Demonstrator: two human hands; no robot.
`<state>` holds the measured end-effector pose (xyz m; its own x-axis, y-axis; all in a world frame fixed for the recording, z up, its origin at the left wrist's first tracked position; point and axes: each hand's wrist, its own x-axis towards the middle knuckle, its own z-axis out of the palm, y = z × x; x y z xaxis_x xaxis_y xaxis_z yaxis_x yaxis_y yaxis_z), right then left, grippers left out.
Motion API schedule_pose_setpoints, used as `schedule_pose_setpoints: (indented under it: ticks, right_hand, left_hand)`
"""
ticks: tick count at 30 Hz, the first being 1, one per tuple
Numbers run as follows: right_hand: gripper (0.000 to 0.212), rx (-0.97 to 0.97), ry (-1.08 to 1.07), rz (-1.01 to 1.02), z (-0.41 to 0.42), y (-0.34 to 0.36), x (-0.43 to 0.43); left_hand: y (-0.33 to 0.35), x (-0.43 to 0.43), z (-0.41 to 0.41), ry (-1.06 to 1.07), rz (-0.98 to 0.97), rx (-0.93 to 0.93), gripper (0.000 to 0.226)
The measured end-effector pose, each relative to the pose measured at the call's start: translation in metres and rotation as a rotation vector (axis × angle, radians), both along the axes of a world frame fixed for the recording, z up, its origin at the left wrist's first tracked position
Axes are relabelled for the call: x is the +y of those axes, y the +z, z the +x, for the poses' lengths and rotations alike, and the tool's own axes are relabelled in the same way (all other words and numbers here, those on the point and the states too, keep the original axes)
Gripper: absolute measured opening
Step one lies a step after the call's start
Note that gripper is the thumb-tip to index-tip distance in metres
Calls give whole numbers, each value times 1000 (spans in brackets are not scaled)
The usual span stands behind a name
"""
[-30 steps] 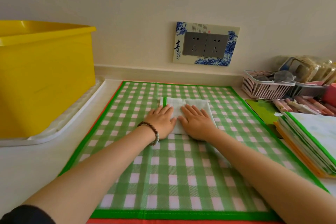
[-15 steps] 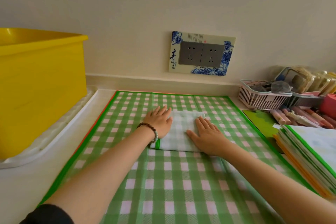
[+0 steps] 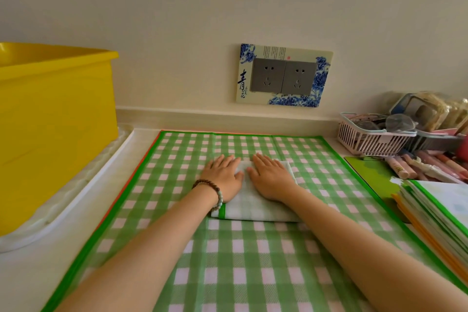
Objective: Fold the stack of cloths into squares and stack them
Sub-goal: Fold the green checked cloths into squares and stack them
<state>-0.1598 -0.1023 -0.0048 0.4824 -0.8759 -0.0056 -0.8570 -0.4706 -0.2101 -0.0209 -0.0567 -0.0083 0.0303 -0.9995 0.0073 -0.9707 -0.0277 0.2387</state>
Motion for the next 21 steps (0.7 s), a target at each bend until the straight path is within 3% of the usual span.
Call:
schedule_pose_setpoints:
  ticks: [11, 17, 21]
  right_hand:
    - [70, -44, -123, 70, -52, 8, -7]
    - [71, -619, -254, 234, -70, 29, 2]
    - [60, -472, -347, 320, -90, 41, 6]
  left_hand:
    - [3, 6, -2, 2, 3, 41, 53]
    - [9, 18, 9, 86, 59, 188, 66]
    - [10, 43, 14, 100, 109, 158, 71]
